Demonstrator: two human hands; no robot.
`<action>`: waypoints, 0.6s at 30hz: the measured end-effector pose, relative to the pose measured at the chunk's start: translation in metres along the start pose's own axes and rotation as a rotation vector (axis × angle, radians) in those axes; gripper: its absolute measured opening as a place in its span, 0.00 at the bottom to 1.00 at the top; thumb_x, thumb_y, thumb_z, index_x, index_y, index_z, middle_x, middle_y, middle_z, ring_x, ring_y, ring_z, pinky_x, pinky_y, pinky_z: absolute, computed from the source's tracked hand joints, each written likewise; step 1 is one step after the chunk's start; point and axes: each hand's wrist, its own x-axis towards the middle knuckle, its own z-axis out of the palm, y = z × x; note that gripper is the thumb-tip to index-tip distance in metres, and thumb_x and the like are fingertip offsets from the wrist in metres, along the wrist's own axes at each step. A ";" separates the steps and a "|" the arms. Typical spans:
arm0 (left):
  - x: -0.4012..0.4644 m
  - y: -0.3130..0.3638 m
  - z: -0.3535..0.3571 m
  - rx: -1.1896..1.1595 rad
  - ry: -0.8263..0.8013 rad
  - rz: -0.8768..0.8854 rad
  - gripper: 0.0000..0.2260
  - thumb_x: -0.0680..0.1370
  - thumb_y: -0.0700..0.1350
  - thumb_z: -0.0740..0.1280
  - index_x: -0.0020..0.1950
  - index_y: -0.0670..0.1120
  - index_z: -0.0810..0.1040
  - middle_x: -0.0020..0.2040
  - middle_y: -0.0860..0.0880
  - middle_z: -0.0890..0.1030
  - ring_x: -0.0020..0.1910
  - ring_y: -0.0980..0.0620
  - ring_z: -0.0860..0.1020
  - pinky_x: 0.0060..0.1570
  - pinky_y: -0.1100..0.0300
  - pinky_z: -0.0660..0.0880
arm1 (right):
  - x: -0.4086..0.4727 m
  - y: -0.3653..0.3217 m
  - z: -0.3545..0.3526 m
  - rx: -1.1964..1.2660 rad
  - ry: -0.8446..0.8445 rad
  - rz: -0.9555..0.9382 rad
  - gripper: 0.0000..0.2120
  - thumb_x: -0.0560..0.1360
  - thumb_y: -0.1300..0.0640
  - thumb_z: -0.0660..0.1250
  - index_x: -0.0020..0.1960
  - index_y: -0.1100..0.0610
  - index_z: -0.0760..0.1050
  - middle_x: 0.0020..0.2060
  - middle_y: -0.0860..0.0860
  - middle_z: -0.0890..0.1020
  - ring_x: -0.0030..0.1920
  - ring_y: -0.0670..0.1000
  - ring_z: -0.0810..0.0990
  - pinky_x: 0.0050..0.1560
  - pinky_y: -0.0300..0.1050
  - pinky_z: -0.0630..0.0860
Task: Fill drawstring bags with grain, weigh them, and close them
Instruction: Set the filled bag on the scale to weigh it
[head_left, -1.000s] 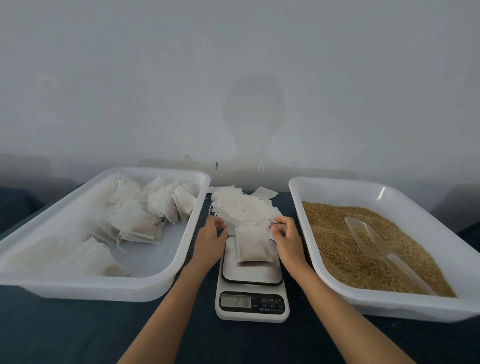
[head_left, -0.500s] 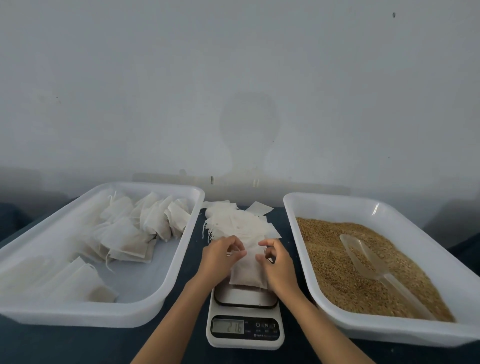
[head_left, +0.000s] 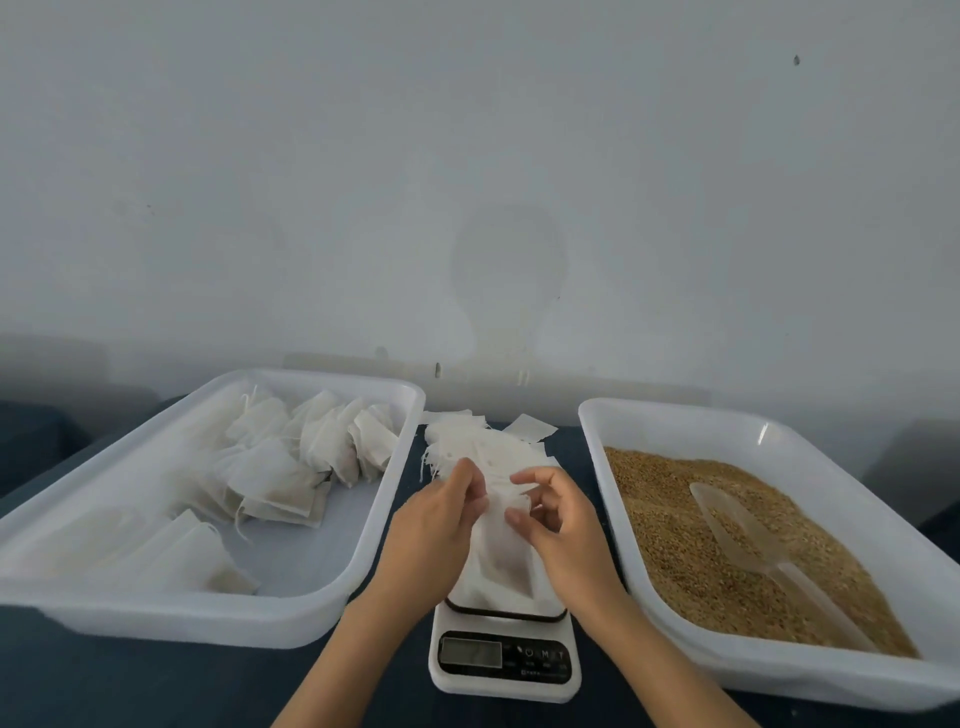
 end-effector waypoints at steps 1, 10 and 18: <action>0.000 0.002 -0.008 0.013 0.032 0.009 0.06 0.81 0.44 0.58 0.46 0.49 0.63 0.38 0.51 0.75 0.36 0.52 0.71 0.36 0.61 0.65 | 0.003 -0.009 0.005 0.003 -0.015 -0.007 0.13 0.73 0.64 0.70 0.51 0.49 0.74 0.41 0.50 0.78 0.39 0.42 0.75 0.44 0.37 0.74; 0.004 -0.039 -0.092 0.190 0.240 -0.149 0.04 0.82 0.46 0.54 0.49 0.48 0.60 0.33 0.52 0.73 0.31 0.48 0.73 0.30 0.60 0.62 | 0.052 -0.068 0.099 0.042 -0.150 -0.137 0.12 0.75 0.65 0.67 0.49 0.48 0.73 0.41 0.45 0.77 0.40 0.41 0.74 0.43 0.33 0.73; -0.020 -0.106 -0.130 0.321 0.053 -0.466 0.03 0.82 0.44 0.54 0.50 0.47 0.60 0.42 0.43 0.79 0.43 0.39 0.78 0.39 0.52 0.68 | 0.071 -0.044 0.199 -0.082 -0.299 0.025 0.08 0.76 0.67 0.62 0.54 0.59 0.74 0.42 0.48 0.75 0.42 0.45 0.74 0.47 0.39 0.72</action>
